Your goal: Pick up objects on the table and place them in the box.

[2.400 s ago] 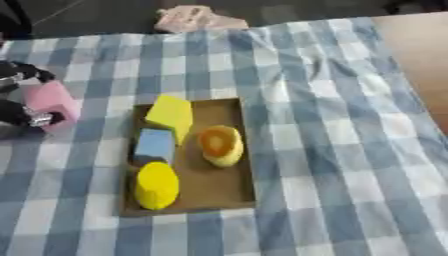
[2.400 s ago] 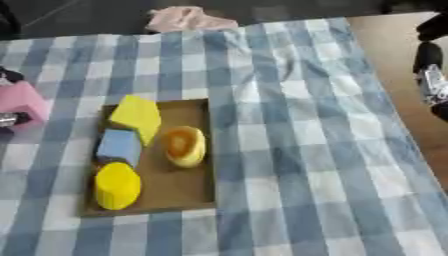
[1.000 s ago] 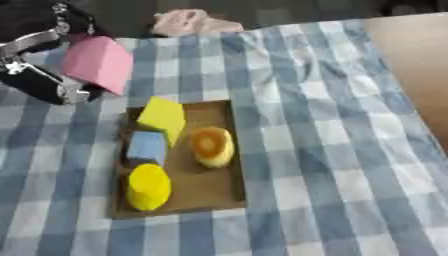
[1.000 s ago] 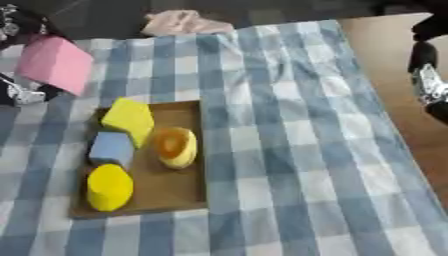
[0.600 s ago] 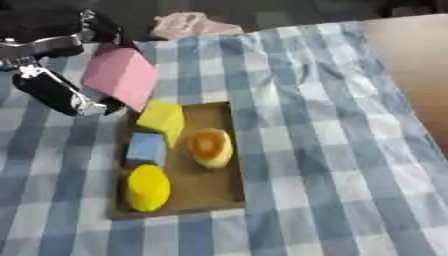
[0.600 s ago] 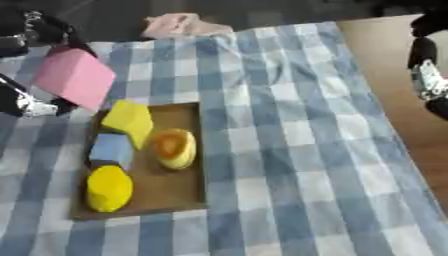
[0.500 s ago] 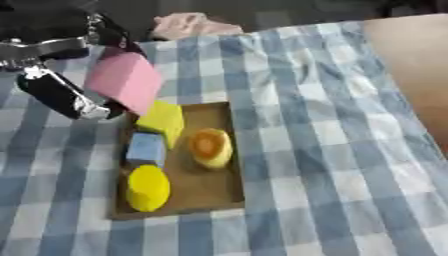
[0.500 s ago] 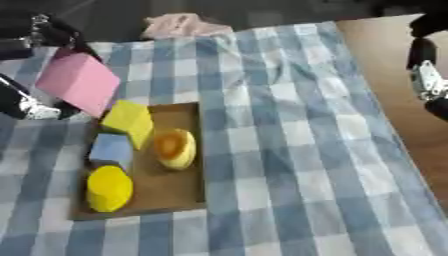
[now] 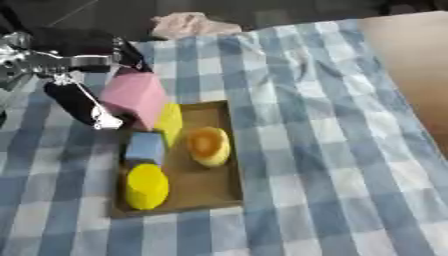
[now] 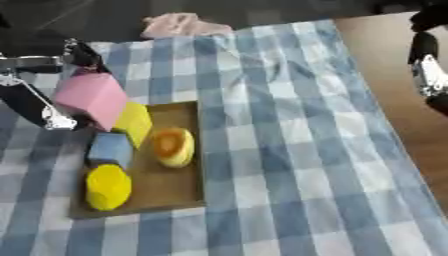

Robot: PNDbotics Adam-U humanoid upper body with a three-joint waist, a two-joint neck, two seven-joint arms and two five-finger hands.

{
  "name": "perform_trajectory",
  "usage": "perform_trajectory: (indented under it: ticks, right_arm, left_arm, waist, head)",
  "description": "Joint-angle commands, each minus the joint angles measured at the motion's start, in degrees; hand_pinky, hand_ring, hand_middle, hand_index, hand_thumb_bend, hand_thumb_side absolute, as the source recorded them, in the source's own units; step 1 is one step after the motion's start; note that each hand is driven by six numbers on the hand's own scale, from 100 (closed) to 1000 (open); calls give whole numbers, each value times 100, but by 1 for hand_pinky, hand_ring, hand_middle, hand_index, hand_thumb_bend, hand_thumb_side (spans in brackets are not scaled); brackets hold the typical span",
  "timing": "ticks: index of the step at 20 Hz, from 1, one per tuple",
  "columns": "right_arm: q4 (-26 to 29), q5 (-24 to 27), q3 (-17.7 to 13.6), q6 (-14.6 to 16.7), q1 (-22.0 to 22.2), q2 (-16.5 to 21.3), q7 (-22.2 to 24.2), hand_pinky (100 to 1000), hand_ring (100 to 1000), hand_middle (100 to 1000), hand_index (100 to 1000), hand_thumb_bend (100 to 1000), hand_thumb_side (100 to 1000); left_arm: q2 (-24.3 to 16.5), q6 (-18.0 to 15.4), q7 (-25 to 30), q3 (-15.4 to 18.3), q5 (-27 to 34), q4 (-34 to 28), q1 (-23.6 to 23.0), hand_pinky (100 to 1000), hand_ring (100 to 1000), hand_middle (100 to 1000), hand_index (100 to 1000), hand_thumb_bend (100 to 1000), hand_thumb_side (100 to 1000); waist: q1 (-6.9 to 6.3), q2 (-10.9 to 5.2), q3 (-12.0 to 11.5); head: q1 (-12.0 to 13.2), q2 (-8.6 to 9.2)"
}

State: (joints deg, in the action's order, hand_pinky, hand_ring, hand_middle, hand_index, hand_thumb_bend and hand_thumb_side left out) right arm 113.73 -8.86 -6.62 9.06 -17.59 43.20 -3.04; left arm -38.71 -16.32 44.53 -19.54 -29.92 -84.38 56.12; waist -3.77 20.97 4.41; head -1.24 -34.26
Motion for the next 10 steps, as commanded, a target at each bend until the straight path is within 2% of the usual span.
perform_trajectory:
  ticks: [1,4,8,10]
  right_arm:
    - [86,38,-34,6,-45,206,1,874,696,659,859,100,470]
    - [86,38,-30,9,-42,196,14,873,696,659,859,100,470]
    - [86,33,-32,7,-32,177,24,874,695,658,859,100,470]
    - [86,32,-31,5,-34,167,32,874,695,657,859,100,470]
  left_arm:
    - [1,-18,96,30,3,236,155,907,781,629,802,100,529]
    - [99,-32,171,56,23,449,213,921,814,715,854,100,619]
    - [181,-120,203,96,-4,582,264,971,892,819,937,123,839]
    - [216,-180,220,119,36,613,283,974,894,822,941,145,877]
  waist:
    - [29,-150,15]
    - [43,-147,20]
    - [60,-135,22]
    - [65,-130,19]
  head:
    - [-32,-54]
    - [-55,-155]
    - [-27,-201]
    - [-11,-197]
